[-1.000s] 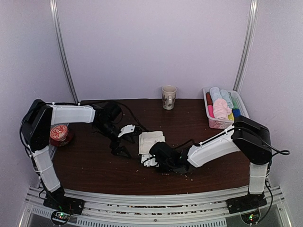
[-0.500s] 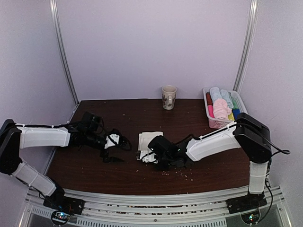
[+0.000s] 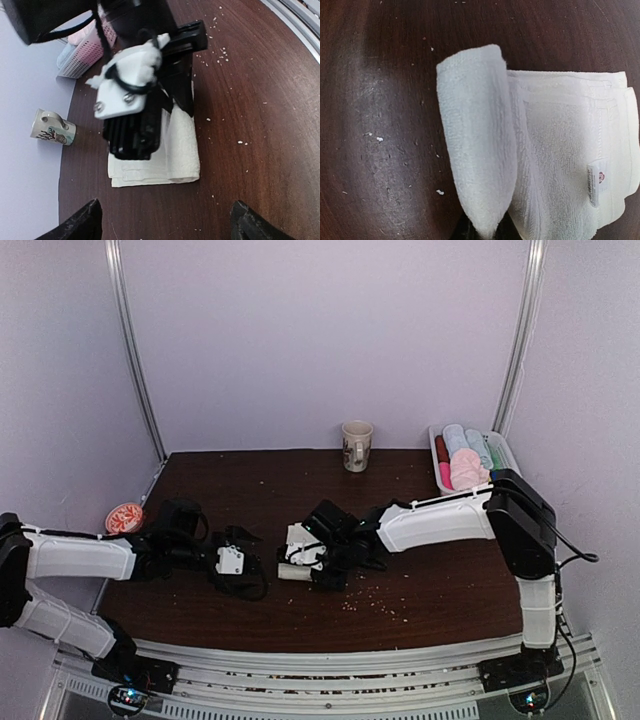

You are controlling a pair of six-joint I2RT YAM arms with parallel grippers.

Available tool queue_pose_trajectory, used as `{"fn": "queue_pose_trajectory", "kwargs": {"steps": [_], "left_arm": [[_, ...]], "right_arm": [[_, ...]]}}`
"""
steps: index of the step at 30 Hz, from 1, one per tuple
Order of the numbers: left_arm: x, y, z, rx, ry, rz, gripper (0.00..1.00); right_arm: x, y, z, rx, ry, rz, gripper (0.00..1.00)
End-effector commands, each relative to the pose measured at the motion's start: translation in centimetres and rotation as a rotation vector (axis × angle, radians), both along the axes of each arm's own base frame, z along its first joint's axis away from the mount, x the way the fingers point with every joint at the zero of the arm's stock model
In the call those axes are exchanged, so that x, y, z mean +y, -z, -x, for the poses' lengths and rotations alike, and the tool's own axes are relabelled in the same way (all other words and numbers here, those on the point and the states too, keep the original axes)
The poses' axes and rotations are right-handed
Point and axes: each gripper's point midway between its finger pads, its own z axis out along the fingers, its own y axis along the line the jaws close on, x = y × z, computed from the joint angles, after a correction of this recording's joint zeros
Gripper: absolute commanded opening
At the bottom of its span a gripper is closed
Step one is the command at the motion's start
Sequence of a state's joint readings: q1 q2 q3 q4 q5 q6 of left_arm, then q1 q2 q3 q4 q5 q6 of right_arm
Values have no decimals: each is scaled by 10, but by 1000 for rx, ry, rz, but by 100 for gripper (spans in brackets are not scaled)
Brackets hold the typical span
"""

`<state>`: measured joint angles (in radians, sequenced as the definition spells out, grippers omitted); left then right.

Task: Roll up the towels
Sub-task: Roll the towel at the center of the board.

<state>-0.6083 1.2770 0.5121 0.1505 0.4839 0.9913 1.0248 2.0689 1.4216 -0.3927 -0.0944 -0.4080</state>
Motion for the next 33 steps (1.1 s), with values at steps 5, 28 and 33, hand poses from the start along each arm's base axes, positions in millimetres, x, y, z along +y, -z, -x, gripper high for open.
{"fn": "queue_pose_trajectory", "kwargs": {"steps": [5,28,33], "left_arm": [[-4,-5,4,-210,18,-3,88],[-32,41,28,-367,83,-150,78],[-37,53,28,-368,89,-187,77]], "right_arm": [[-11,26,35,350,15,34,3],[-4,14,53,709,38,-3,3],[-1,9,53,718,28,-19,3]]}}
